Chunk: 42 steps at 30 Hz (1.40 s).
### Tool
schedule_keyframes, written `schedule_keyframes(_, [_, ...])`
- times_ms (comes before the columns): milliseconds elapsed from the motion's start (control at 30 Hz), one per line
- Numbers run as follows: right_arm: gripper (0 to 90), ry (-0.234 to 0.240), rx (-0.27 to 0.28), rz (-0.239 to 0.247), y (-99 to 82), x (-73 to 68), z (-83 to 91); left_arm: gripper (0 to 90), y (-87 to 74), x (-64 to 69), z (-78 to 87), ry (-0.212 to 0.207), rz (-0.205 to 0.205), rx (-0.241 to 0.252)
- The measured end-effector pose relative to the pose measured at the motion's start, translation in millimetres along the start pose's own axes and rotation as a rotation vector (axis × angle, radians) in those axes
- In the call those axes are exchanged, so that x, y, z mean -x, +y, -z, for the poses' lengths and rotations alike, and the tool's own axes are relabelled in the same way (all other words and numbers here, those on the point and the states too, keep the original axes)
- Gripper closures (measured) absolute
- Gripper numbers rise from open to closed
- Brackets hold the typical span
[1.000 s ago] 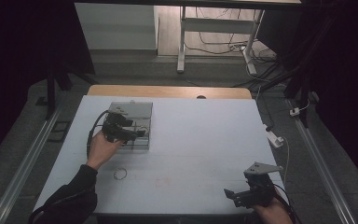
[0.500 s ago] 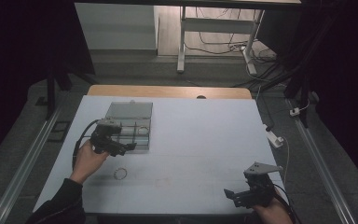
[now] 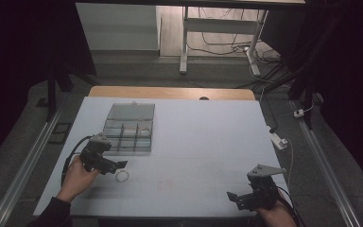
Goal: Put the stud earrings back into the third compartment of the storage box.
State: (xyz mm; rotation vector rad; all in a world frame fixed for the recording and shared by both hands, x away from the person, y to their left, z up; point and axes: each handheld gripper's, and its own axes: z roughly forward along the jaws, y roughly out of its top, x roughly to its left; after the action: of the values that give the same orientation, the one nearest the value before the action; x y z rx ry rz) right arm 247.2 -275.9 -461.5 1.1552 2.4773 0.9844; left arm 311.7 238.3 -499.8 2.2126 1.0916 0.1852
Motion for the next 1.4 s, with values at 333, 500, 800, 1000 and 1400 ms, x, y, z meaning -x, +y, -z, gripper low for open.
schedule_keyframes(333, [0.1,-0.001,-0.007,0.003,0.4,-0.5,-0.2,0.0,-10.6,0.7,-20.7,0.066,0.007,-0.154])
schedule_keyframes(500, [0.1,0.0,-0.009,0.002,0.4,-0.8,-0.4,0.0,-13.5,-1.1,-29.9,0.07,0.008,-0.217])
schedule_keyframes(800, [0.1,0.0,-0.01,0.005,0.4,-1.0,-0.7,31.1,-14.2,4.3,-22.5,0.081,-0.062,-0.224])
schedule_keyframes(1000, [0.2,0.0,-0.011,0.01,0.5,-0.8,-0.9,68.4,-13.7,8.5,-19.2,0.054,-0.095,-0.226])
schedule_keyframes(1400, [0.2,0.001,-0.016,0.016,0.6,-1.1,-1.2,86.4,-8.9,7.8,-19.2,0.036,-0.015,-0.257])
